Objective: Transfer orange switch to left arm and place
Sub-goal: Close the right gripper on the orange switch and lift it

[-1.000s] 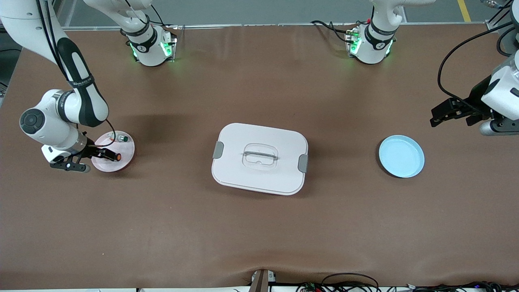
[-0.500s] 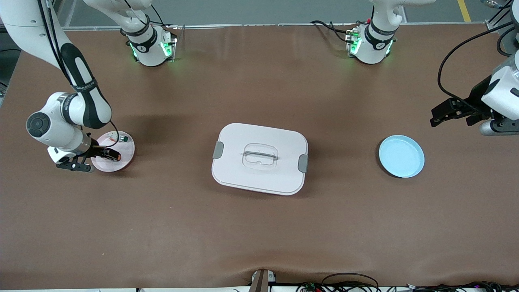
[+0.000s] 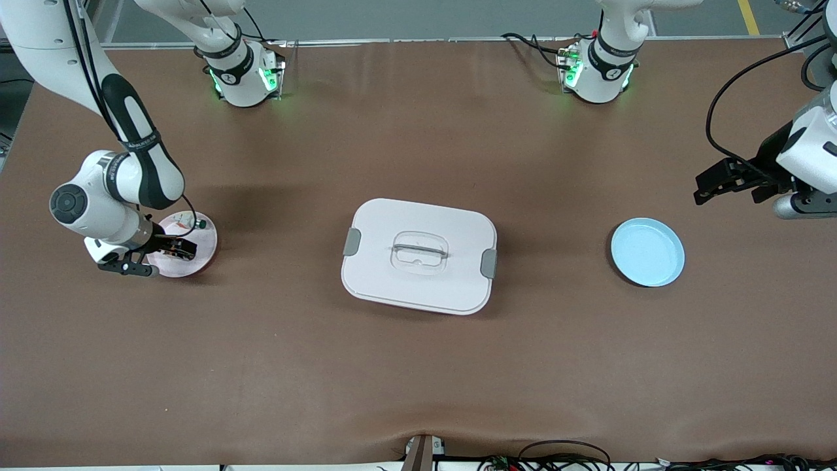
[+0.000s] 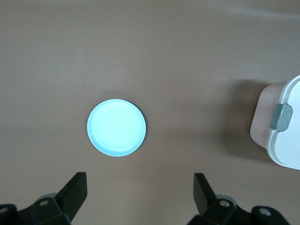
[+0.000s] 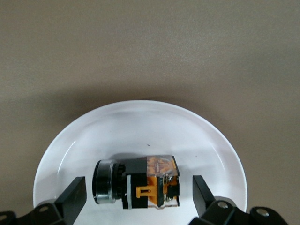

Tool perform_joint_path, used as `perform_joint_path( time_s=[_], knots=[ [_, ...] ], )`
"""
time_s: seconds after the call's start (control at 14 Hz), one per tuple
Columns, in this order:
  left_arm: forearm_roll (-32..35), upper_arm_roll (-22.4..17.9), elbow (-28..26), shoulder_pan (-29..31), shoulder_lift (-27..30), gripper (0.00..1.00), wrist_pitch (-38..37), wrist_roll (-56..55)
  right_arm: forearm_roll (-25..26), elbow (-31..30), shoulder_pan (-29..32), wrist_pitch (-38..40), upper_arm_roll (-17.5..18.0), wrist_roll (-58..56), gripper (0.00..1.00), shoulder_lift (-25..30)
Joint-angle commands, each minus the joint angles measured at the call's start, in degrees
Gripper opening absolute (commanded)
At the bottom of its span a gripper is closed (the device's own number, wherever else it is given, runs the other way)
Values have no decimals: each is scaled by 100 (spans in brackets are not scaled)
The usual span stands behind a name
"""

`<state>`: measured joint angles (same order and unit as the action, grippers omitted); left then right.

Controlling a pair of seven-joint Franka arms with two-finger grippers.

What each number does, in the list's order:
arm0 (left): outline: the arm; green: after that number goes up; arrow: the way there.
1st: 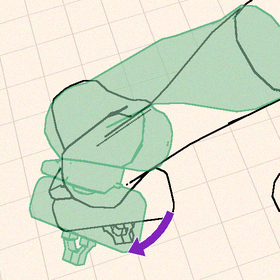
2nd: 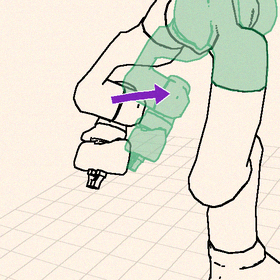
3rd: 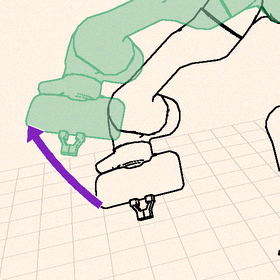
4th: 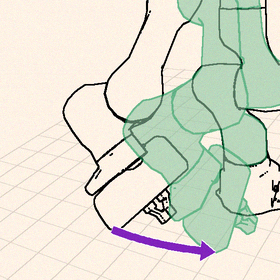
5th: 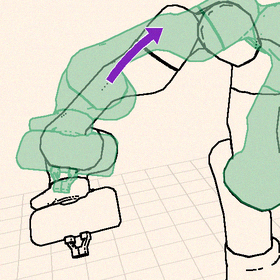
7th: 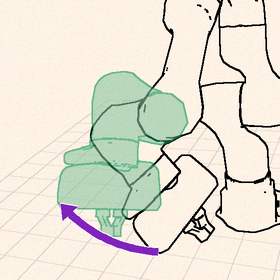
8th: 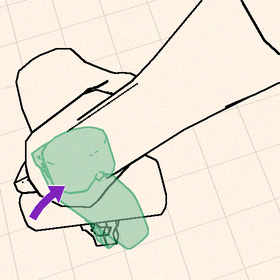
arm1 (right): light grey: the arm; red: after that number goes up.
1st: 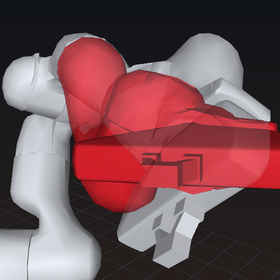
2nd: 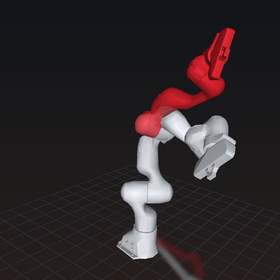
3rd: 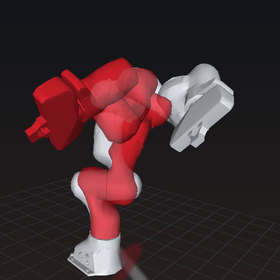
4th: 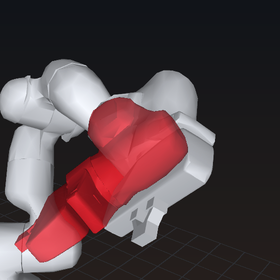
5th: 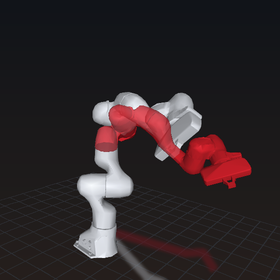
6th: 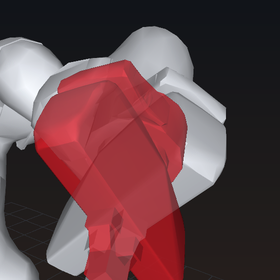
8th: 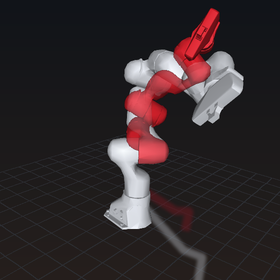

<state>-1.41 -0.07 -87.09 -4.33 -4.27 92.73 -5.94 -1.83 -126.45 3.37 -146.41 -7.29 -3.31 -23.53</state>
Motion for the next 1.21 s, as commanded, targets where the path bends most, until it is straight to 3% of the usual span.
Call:
perform_joint_path(
  time_s=[0.0, 0.36, 0.57, 0.93, 1.0, 1.14],
  knots=[
    [27, -2, 113, 11, -39, 100, -97, 67, -99, -29, 50, -72, 53, -73, 100, -29],
    [27, -2, 122, 11, -39, 100, -97, 67, -99, -29, 59, -72, 53, -73, 100, -46],
    [27, -2, 122, 2, -39, 100, -97, 67, -99, -20, 50, -72, 53, -99, 87, -20],
    [27, -2, 122, 11, -39, 100, -97, 67, -99, -2, 129, -194, 53, -468, 87, -2],
    [27, -2, 122, 20, -39, 100, -97, 67, -99, 6, 155, -203, 53, -564, 83, -2],
    [27, -2, 113, 20, -39, 100, -97, 67, -99, 7, 173, -204, 53, -697, 58, 6]
  ],
)
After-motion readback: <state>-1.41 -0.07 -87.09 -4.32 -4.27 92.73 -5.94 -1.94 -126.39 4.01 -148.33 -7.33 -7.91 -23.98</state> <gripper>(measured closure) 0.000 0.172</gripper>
